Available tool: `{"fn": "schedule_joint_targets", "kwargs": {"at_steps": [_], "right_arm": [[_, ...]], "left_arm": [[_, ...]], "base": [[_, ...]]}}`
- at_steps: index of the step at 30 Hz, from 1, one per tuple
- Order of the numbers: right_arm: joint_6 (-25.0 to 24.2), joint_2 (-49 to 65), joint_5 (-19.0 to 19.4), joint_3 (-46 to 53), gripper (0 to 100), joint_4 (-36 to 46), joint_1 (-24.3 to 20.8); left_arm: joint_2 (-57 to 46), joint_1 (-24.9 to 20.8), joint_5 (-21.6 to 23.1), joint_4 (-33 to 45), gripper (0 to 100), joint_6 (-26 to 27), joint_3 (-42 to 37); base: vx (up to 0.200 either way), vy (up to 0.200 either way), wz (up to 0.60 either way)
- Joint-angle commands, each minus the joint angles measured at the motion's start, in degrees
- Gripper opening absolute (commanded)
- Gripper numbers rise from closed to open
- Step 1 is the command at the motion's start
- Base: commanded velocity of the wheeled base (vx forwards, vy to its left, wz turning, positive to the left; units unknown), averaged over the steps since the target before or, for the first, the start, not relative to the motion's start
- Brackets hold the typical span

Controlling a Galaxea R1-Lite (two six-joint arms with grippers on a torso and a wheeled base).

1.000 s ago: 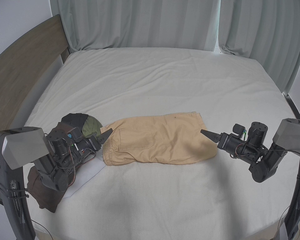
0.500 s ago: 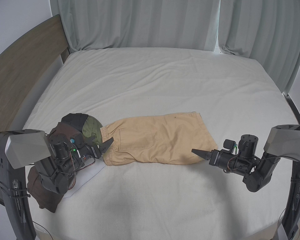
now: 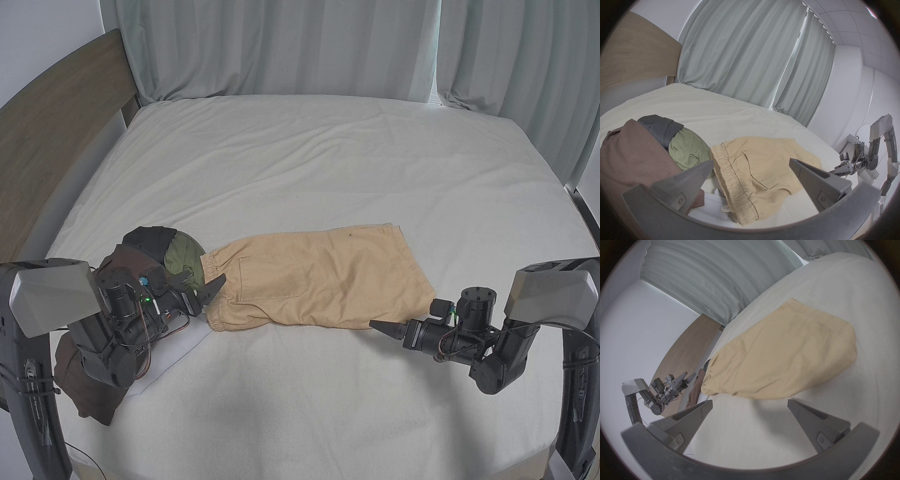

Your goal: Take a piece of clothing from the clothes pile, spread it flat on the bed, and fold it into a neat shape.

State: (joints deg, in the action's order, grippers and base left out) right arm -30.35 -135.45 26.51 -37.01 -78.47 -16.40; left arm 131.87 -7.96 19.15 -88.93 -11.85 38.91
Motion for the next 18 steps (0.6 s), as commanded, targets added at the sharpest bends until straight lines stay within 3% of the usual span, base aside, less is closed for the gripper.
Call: {"fn": "schedule_joint_targets", "kwargs": {"at_steps": [1, 4, 10, 14, 18], "right_arm": [[-0.06, -3.77, -0.67, -1.75, 100, -0.19, -0.30], [-0.32, -6.76, -3.40, -4.74, 100, -1.07, -1.01], [-2.16, -9.13, -4.01, -7.55, 100, -2.56, -2.24], [-5.15, -12.12, -7.62, -12.47, 100, -2.83, -3.47], [-7.70, -14.76, -8.23, -16.16, 100, -4.41, -4.43]], "left_arm": [[-0.03, 0.23, 0.01, -0.01, 100, -0.02, -0.06], [0.15, 0.40, 0.10, -0.01, 100, -0.19, -0.06], [0.15, 0.40, 0.10, -0.01, 100, -0.28, -0.06], [0.32, 0.49, 0.10, -0.01, 100, -0.28, 0.11], [0.41, 0.75, 0.10, -0.01, 100, -0.28, 0.29]], "base": [[0.000, 0.000, 0.00], [0.000, 0.000, 0.00], [0.000, 0.000, 0.00], [0.000, 0.000, 0.00], [0.000, 0.000, 0.00]]}}
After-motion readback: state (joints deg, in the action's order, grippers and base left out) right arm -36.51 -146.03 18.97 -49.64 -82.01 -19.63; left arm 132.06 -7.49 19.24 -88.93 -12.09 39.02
